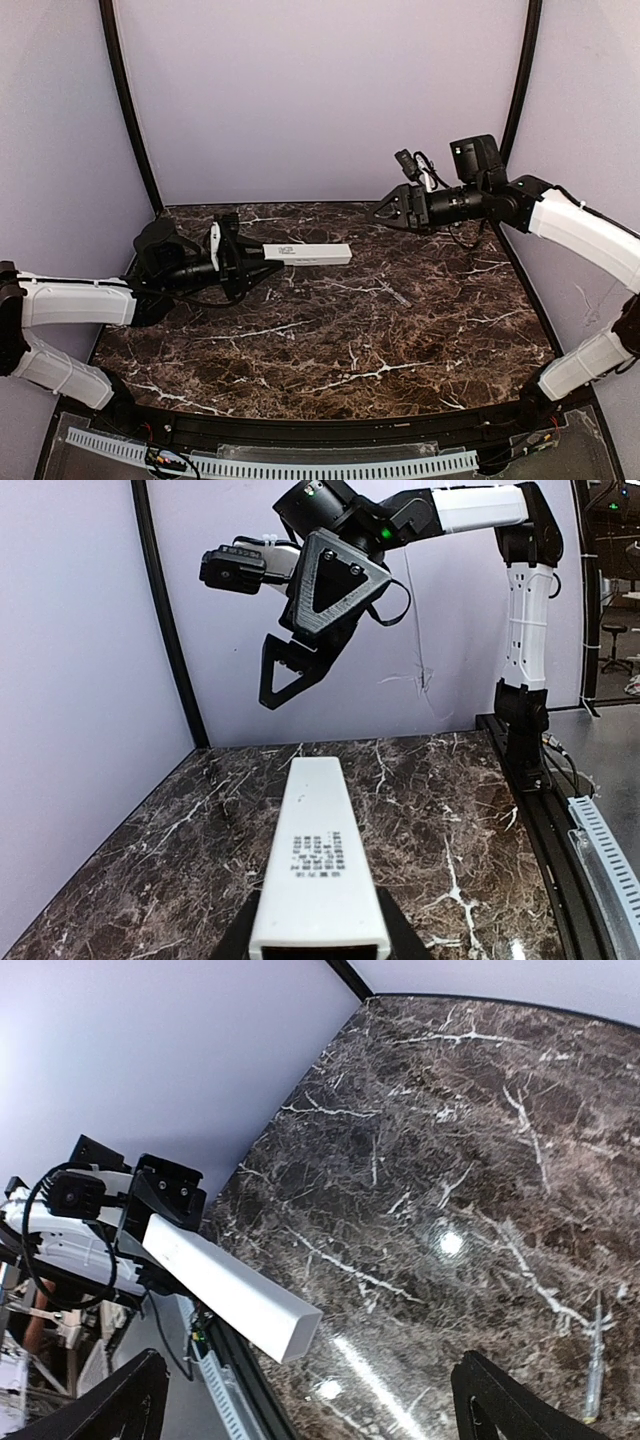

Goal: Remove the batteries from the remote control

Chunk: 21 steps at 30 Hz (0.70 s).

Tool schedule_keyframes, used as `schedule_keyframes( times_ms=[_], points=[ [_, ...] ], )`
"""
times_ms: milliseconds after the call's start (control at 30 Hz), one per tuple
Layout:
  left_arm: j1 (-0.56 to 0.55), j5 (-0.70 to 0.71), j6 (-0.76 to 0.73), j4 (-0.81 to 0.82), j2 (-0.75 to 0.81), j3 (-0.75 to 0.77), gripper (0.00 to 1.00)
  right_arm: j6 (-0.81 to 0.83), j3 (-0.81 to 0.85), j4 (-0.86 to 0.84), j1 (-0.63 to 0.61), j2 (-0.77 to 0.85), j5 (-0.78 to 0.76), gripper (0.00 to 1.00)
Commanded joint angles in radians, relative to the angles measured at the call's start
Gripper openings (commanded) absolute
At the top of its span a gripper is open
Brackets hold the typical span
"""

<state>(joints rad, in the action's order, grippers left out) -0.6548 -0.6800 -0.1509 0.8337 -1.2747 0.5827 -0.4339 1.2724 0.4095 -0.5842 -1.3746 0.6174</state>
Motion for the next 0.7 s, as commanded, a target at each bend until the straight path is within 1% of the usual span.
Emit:
schedule_keyframes(
  times_ms=[0,100,133,200,300,467,667],
  points=[
    [-0.005,-0.054,0.093,0.139,0.004,0.003,0.00,-0.150,0.038,0.033,0.004,-0.032,0.128,0.98],
    [-0.005,-0.051,0.091,0.108,0.022,0.015,0.00,-0.212,0.048,0.017,0.006,-0.073,0.200,0.99],
    [-0.004,-0.055,0.084,0.074,0.033,0.025,0.00,-0.227,0.050,0.008,0.005,-0.086,0.220,0.99],
    [-0.004,-0.056,0.061,0.019,0.046,0.039,0.00,-0.253,0.053,-0.010,0.003,-0.107,0.244,0.99],
    [-0.005,-0.053,0.054,-0.012,0.061,0.039,0.00,-0.282,0.043,-0.069,-0.011,-0.133,0.278,0.99],
    [-0.006,-0.048,0.015,-0.054,0.078,0.035,0.00,-0.302,0.068,-0.111,-0.056,-0.183,0.299,0.98],
    [-0.009,-0.049,0.005,-0.067,0.086,0.035,0.00,-0.322,0.099,-0.156,-0.094,-0.224,0.303,0.95]
  ],
)
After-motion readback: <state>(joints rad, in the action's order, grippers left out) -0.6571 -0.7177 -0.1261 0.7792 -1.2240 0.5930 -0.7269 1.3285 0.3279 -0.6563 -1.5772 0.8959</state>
